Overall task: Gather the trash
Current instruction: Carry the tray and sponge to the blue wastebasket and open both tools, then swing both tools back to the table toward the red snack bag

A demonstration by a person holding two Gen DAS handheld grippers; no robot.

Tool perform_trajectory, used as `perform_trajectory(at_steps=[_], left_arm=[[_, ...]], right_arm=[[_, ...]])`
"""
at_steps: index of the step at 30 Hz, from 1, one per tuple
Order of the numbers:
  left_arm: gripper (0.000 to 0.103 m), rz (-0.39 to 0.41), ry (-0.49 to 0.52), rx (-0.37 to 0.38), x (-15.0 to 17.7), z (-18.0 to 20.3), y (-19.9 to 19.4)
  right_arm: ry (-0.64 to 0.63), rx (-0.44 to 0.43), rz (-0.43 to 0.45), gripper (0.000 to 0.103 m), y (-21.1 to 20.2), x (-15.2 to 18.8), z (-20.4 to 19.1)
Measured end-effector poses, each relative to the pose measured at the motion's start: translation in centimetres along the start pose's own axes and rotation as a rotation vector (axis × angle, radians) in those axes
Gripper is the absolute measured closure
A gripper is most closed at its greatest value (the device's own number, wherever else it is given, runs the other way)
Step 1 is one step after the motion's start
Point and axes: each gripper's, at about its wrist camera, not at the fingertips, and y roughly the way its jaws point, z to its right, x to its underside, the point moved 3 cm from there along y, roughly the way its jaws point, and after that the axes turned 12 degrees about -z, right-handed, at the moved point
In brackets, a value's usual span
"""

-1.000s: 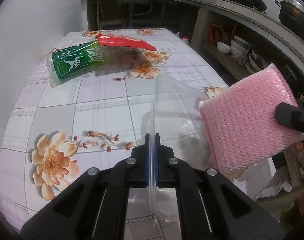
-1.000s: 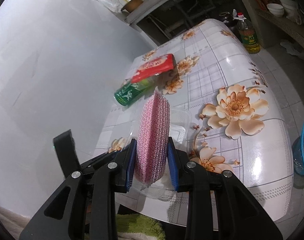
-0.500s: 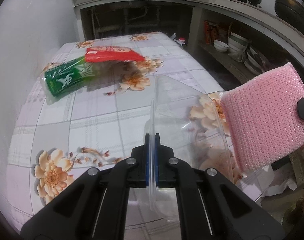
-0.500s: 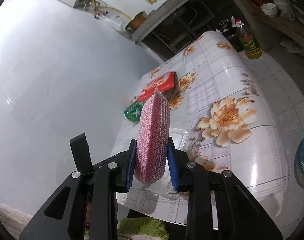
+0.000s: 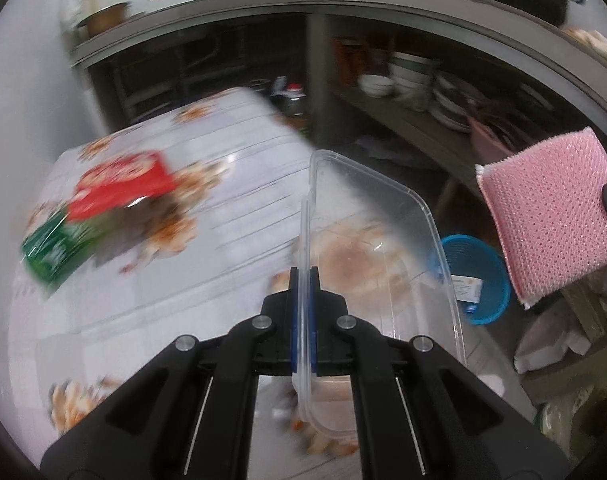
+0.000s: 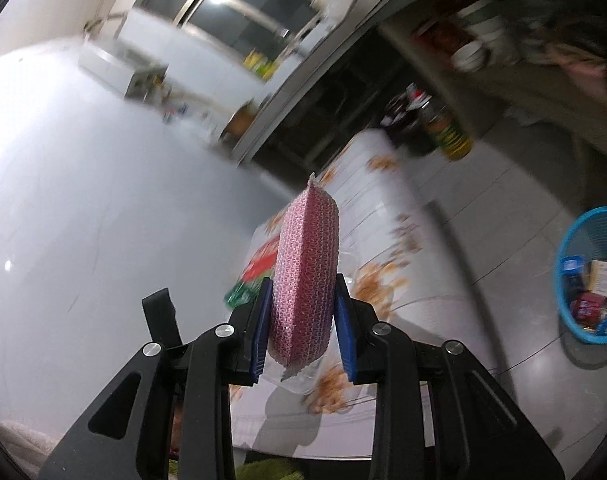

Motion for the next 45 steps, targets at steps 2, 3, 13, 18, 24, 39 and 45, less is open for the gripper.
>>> perform_trajectory(at_steps=[2,3,13,18,24,39,45], left_arm=[[0.101,-0.001,0.049,0.039,-1.8,2.1,0.6],[0.101,-0.002,0.069,0.052,-2.4,3.0,0.9],[0.101,-0.184,0.284,0.235,-8.3,16.9,8.2],[0.101,-0.311,0.355,0.265,-8.9,23.3,14.3],[0.101,-0.412,0.389,0.253,-9.1,28.4,20.0],[0.048,-0.473,0.267,0.333,-9.6,29.6,24.7],[0.048,-0.410,0.262,0.336,-10.6,27.7,20.8]], right_arm=[[0.038,0.042,0.052,0.074,-1.9,-0.2,1.9],[0.063,0.074,0.081,0.074,-3.0,-0.2,3.0],[0.335,0.410,0.135,0.074,-6.3,2.5,15.6],[0.482,0.430,0.074,0.074,-4.2,4.5,21.8],[0.592,0.450,0.050,0.074,-2.7,5.3,26.8],[0.790,0.511,0.030,0.045,-0.8,10.6,36.9],[0.752,0.513,0.060,0.044,-2.2,10.0,34.7]])
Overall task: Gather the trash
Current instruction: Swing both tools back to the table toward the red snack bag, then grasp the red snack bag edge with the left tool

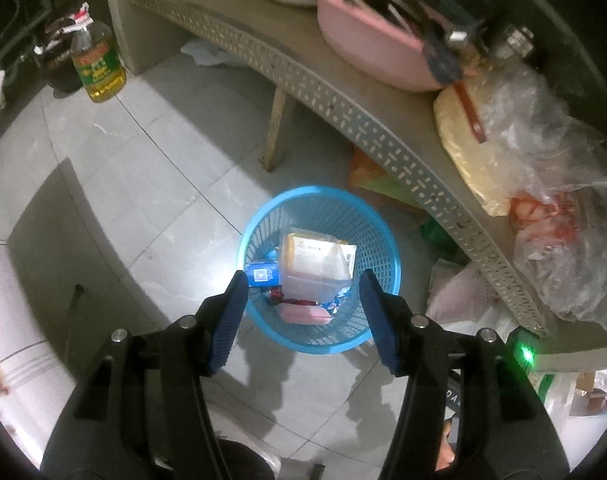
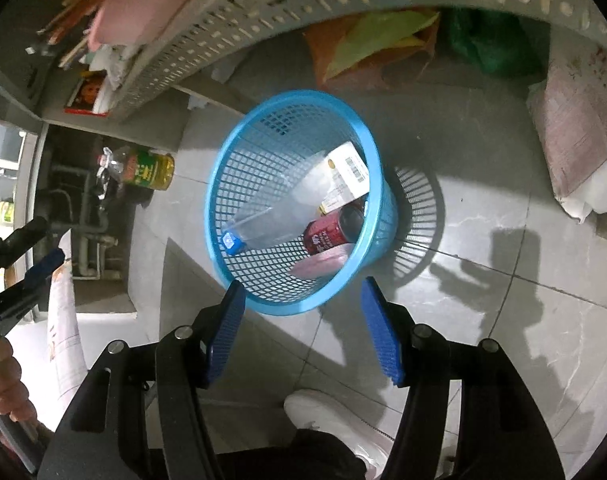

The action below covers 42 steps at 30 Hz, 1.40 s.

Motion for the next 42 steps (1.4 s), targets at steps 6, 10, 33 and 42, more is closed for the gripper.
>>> perform_trajectory(at_steps=[6,10,33,42], left_arm=[[0.040,0.066,0.017,0.025,3.4,-1.1,-5.7],[0.038,0.093,0.007,0.039,6.9,-2.8,-8.9],[0.037,0.404,-0.418,-0.057,32.1,-24.2,-24.6],[0.037,0.535,-0.578,-0.157,37.7,-33.8,-31.7]], right_arm=[[-0.090,0.002,0.033,0.040,-2.2,1.0,-2.2],[-0.155,0.003,0.043,0.037,-3.5,2.0,-4.4],[-0.645,-0.135,0.006,0.036,-11.3,11.4,-25.5],[-0.792,-0.307,-0.217,0.030,-6.5,16.6,-37.3]])
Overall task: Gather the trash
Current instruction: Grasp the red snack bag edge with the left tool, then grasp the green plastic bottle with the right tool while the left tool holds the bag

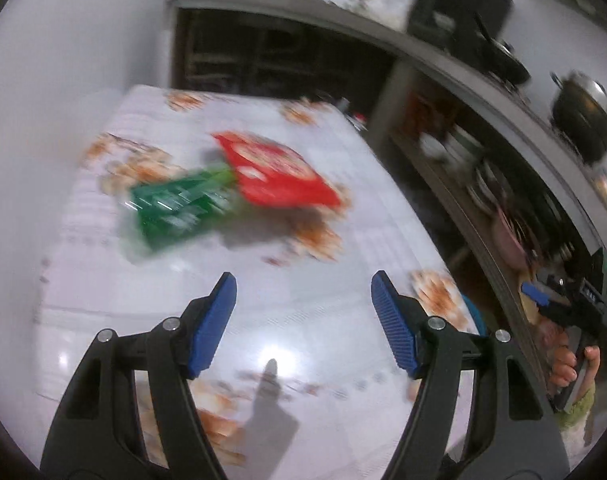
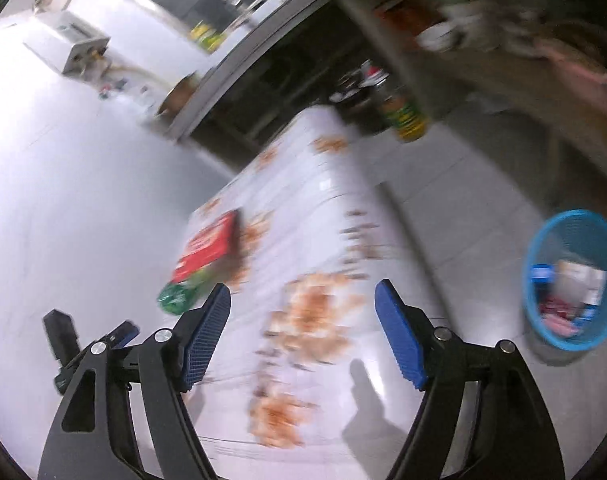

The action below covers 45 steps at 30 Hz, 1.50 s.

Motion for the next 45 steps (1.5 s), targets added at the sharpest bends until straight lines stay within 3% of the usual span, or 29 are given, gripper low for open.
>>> perform_trajectory(at_steps=[5,13,16,20,23,27,31,35,38,41,45], left_arm=[[0.037,0.026,-0.046,-0.097,-3.7,-5.1,0.1],[0.037,0.007,-0.122,-0.156,-8.5,-9.8,3.8],[0.037,-0.017,-0.151,-0.073,-9.6,-10.0,5.0],[0.037,-0.089,-0.201,0.165,-9.4,-8.6,6.9],[0.037,-0.160,-0.282,0.281,-8.8,-8.0,9.3],[0.038,-0.204,-0.396,0.341,-8.0,-7.7,12.1],[0.039,-0.182,-0.486,0.379,-7.6,-7.6,13.7],[0.063,-0.175,-0.549,0.433,-7.2,-7.9,15.1],[0.086,-0.165,-0.552,0.468,-7.3,-7.6,15.1],[0.101,-0.121,-0.543,0.512,-8.1,-7.2,14.3],[0.103,-0.028,-0.506,0.514,-9.9,-6.7,12.2]], right_arm=[[-0.012,-0.107,-0.132,0.030,6.1,-2.7,-3.8],[-0.008,-0.194,-0.263,0.030,14.2,-8.0,-7.2],[-0.005,-0.213,-0.296,0.030,16.8,-9.7,-7.8],[0.034,-0.222,-0.329,0.030,20.4,-10.9,-8.0],[0.046,-0.226,-0.351,0.030,22.2,-11.1,-8.1],[0.052,-0.227,-0.375,0.030,23.5,-10.8,-8.2],[0.061,-0.222,-0.378,0.030,23.3,-10.1,-7.6],[0.074,-0.212,-0.368,0.030,22.3,-9.5,-6.5],[0.073,-0.198,-0.360,0.030,21.3,-8.8,-5.8],[0.063,-0.178,-0.353,0.030,20.4,-8.3,-5.3],[0.034,-0.158,-0.342,0.030,19.7,-8.2,-5.6]])
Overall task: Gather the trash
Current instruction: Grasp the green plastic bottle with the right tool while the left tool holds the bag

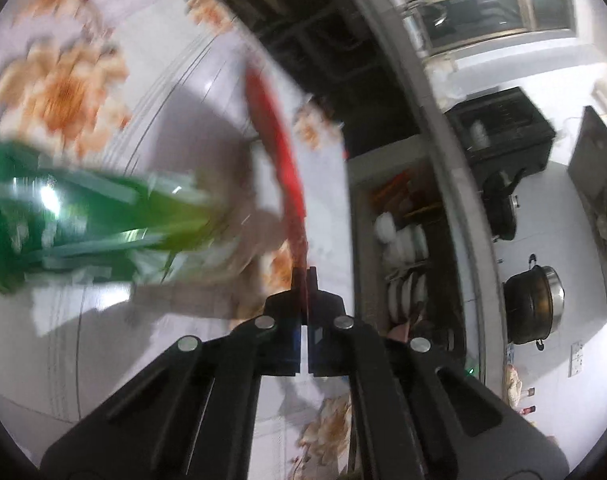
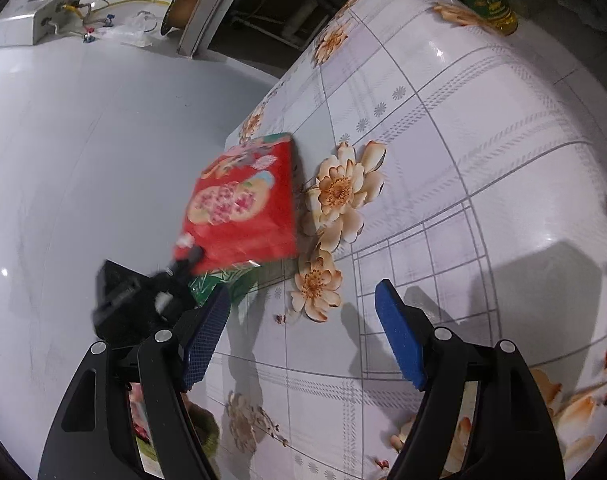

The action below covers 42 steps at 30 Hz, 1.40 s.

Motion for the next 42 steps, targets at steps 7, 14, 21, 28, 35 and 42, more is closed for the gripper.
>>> perform_trajectory(at_steps=[7,14,21,28,35,42], left_arm=[[0.103,0.281,0.140,-0.222,-2.6,1.6,-6.1],[0.103,0.339,0.225,-0.608,-2.5,-1.1,-5.9],[0.103,0.267,0.322,-0.704,0.9,-0.5,-5.6],[0.103,0.138,0.334,-0.596,6.3,0.5,-6.5],[0.103,0.039,0.300,-0.448,12.4,0.9,-6.1],[0.103,0.007,0.292,-0.387,16.2,0.1,-7.5]], right_arm=[[-0.088,0.014,-0.013,0.030,0.9,-0.4,-2.8],[-0.117,-0.013,-0.053,0.030,2.7,0.0,-4.4],[-0.132,0.000,-0.058,0.030,2.4,1.3,-4.8],[-0.095,-0.012,-0.046,0.030,1.0,3.7,-3.3],[-0.098,0.040,-0.046,0.030,1.6,2.9,-4.0],[-0.258,0.394,-0.057,0.027,5.1,0.6,-6.1]])
